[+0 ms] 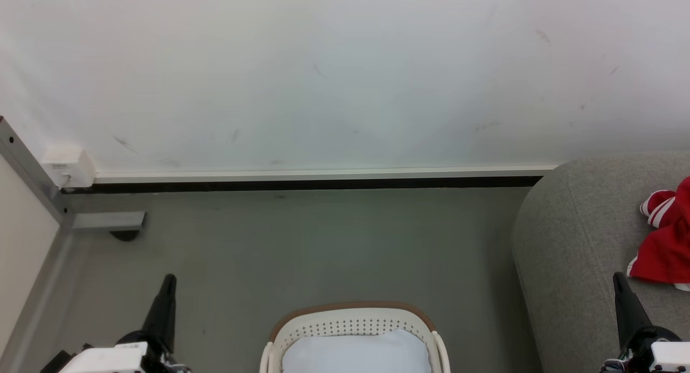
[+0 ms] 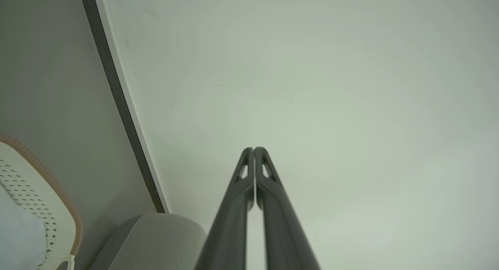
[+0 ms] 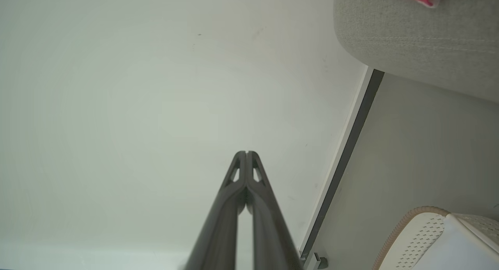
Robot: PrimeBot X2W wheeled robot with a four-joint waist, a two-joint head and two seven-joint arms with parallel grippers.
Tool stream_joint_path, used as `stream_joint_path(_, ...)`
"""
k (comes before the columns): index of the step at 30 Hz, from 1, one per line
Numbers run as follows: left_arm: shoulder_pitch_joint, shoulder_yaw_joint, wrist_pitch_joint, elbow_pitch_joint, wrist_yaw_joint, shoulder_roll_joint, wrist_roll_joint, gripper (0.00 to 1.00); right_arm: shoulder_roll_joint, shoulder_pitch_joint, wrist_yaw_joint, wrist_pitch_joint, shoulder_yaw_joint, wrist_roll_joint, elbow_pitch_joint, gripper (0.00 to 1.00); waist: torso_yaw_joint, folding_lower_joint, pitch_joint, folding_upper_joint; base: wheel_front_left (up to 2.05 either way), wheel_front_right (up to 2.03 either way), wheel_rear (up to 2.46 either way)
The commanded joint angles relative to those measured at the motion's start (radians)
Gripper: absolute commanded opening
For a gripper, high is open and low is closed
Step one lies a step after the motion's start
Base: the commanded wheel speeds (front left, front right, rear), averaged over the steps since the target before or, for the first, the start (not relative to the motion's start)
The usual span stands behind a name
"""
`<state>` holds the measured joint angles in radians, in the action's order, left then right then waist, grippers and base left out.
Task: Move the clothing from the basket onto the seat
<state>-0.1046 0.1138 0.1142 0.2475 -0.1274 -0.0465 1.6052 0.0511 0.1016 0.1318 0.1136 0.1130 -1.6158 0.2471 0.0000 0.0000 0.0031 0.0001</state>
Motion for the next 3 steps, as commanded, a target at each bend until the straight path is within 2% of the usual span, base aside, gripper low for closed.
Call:
stream_joint_path(1,-0.008,0.002,0.003,-0.004,-0.007,-0.007,0.014,0.00,-0.001,0.012,-0.002,0.004,0.005,0.005,-0.005,0.00,0.000,0.0000,0.000,-0.0001,0.00,0.00,0.00)
stream_joint_path(3,-0.008,0.002,0.003,-0.004,-0.007,-0.007,0.014,0.00,-0.001,0.012,-0.002,0.004,0.005,0.005,-0.005,0.00,0.000,0.0000,0.000,-0.0001,0.00,0.00,0.00)
